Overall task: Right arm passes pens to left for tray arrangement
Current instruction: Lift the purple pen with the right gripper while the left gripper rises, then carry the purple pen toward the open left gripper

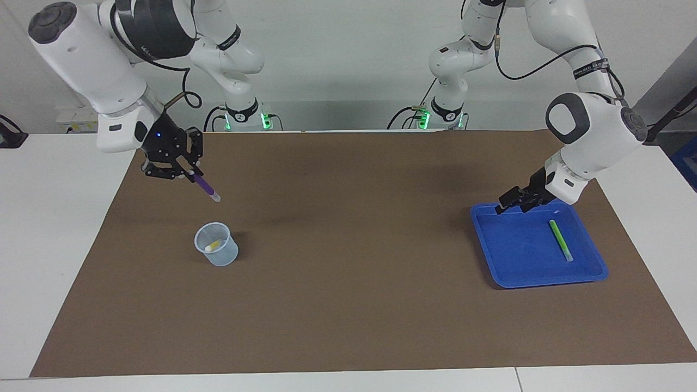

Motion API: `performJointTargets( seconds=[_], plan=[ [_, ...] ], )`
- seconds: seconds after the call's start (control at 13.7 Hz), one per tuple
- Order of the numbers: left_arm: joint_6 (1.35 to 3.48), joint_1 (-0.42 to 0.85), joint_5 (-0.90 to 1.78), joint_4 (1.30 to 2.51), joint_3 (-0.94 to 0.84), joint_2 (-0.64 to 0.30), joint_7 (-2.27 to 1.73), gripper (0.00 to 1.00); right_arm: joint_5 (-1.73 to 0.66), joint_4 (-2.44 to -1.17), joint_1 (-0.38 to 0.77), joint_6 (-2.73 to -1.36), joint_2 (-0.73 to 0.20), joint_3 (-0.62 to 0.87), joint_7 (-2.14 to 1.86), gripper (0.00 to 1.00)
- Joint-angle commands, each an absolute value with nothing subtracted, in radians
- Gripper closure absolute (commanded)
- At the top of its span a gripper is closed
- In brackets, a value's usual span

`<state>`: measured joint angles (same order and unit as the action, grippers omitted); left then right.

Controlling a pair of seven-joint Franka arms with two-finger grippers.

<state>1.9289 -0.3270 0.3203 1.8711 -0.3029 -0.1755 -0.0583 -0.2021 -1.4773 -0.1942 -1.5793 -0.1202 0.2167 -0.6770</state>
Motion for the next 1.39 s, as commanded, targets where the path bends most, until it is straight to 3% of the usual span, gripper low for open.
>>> performJointTargets(
  seconds=[0.0,0.15,0.8,1.32],
  plan=[
    [1.852,-0.299,0.412,1.87,-0.293,-0.15,-0.197,0.01,-0.293,-1.447,-0.198,-1.56,-0.133,0.229,-0.539,0.84],
    [1.823,-0.281,0.465,1.87,-0.298,-0.149,-0.315,0.01,-0.322,-1.451,-0.177,-1.572,-0.133,0.232,-0.404,0.84],
    [1.775,-0.267,0.718,1.838,-0.359,-0.141,-0.915,0.01,-0.457,-1.574,0.107,-1.893,-0.126,0.232,0.299,0.85],
    [1.81,-0.223,0.798,1.773,-0.44,-0.155,-1.236,0.0,-0.497,-1.588,0.261,-2.156,-0.21,0.232,0.553,0.85]
  ],
)
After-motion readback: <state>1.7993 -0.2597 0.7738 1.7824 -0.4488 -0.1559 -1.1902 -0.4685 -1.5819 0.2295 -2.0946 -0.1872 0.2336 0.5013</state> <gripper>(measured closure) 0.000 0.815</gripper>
